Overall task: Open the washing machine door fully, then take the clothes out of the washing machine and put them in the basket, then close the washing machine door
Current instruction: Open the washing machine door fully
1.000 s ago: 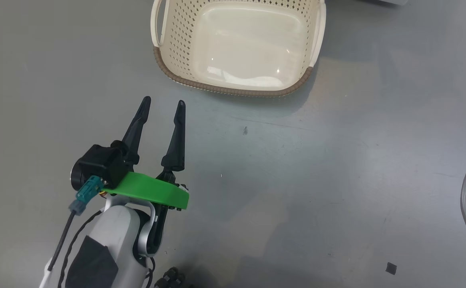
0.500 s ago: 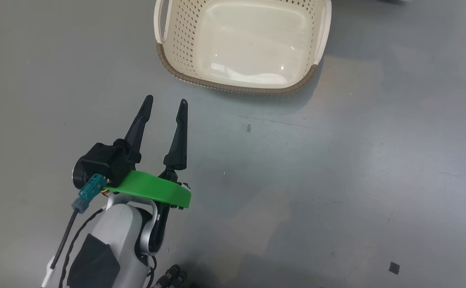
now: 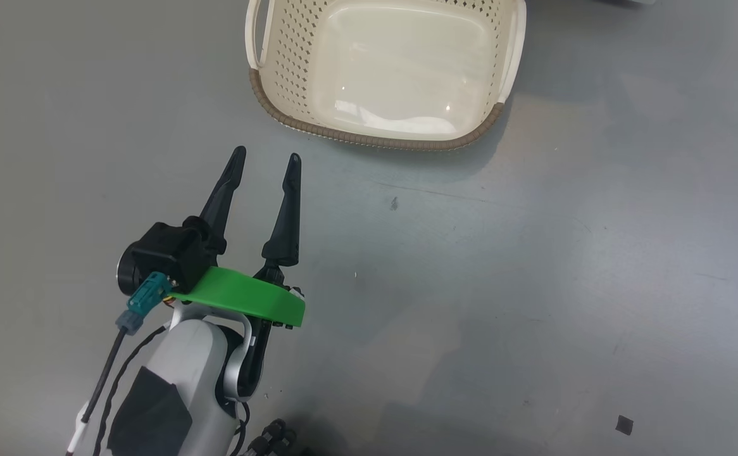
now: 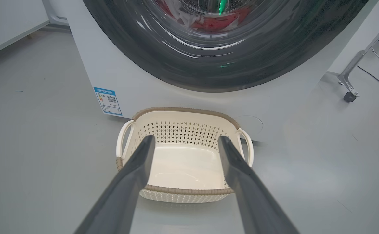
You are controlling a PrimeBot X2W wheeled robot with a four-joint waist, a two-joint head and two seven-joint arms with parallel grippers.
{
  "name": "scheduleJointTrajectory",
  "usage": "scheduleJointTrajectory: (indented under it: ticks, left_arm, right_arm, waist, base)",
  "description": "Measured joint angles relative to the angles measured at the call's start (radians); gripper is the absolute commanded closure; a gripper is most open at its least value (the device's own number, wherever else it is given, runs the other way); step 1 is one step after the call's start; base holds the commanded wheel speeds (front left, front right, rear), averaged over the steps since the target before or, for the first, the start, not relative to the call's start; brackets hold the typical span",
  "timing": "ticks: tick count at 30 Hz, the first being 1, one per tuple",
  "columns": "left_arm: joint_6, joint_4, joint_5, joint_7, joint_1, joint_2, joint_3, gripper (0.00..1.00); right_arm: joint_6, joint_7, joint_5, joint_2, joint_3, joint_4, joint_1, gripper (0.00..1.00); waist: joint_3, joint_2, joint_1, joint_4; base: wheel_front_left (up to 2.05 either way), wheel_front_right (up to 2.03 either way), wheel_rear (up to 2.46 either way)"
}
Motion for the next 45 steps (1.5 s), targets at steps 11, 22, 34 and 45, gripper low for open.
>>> scheduleJointTrajectory:
  ticks: [11, 22, 34, 45]
  left_arm:
    - [0.001, 0.007, 0.003, 0.000, -0.002, 0.000, -0.001, 0.00]
    - [0.004, 0.022, 0.009, 0.000, -0.002, 0.000, 0.001, 0.00]
    - [0.010, 0.035, 0.038, 0.000, 0.001, 0.000, 0.013, 0.00]
    - [0.010, 0.049, 0.040, 0.000, 0.021, 0.000, 0.010, 0.00]
  right_arm:
    - [-0.007, 0.048, 0.023, -0.006, -0.007, 0.054, 0.008, 1.00]
    - [-0.006, 0.099, 0.046, -0.006, -0.009, 0.094, 0.054, 1.00]
    - [0.012, 0.140, 0.080, 0.008, 0.001, 0.145, 0.134, 1.00]
    - [0.019, 0.192, 0.123, 0.011, 0.021, 0.171, 0.186, 1.00]
  waist:
    - [-0.015, 0.0000, 0.0000, -0.005]
    - [-0.057, 0.0000, 0.0000, -0.012]
    - [-0.125, 0.0000, 0.0000, -0.037]
    - [-0.179, 0.0000, 0.0000, -0.054]
  base:
    - [0.00, 0.00, 0.00]
    - [0.00, 0.00, 0.00]
    - [0.00, 0.00, 0.00]
    - [0.00, 0.00, 0.00]
